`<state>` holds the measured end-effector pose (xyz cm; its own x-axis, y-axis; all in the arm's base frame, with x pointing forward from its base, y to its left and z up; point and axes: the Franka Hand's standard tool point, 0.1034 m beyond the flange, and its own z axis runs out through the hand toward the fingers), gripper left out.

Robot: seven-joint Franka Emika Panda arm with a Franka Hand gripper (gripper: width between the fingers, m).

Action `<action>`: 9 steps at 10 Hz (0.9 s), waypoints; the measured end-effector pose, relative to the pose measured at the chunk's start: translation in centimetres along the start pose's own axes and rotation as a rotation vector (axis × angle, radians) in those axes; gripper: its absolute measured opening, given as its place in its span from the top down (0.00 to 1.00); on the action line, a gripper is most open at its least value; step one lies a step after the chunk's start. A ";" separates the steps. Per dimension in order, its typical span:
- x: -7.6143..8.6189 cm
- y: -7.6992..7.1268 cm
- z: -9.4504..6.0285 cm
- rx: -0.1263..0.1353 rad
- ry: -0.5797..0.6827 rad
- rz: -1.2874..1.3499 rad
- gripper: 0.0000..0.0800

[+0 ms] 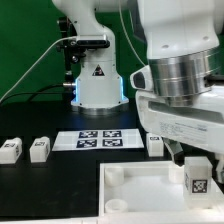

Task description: Assemble one leg

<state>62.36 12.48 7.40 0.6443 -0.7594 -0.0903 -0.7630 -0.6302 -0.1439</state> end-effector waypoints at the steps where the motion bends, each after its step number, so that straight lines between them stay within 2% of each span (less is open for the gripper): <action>1: 0.1 0.1 0.1 -0.001 0.000 -0.083 0.19; 3: 0.2 0.2 0.0 -0.004 0.003 -0.282 0.19; 5: 0.6 -0.2 -0.1 -0.037 0.003 -0.587 0.19; 6: 0.7 -0.5 -0.1 -0.045 0.011 -0.647 0.19; 7: 0.7 -0.5 0.0 -0.042 0.010 -0.625 0.19; 9: 0.6 -0.5 0.0 -0.037 0.009 -0.537 0.52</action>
Offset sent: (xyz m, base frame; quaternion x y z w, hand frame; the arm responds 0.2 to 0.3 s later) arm 0.0078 0.0074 0.0028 -0.0221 -0.0137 -0.2687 0.9629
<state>63.16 12.30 7.45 0.9441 -0.3296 -0.0048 -0.3273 -0.9356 -0.1322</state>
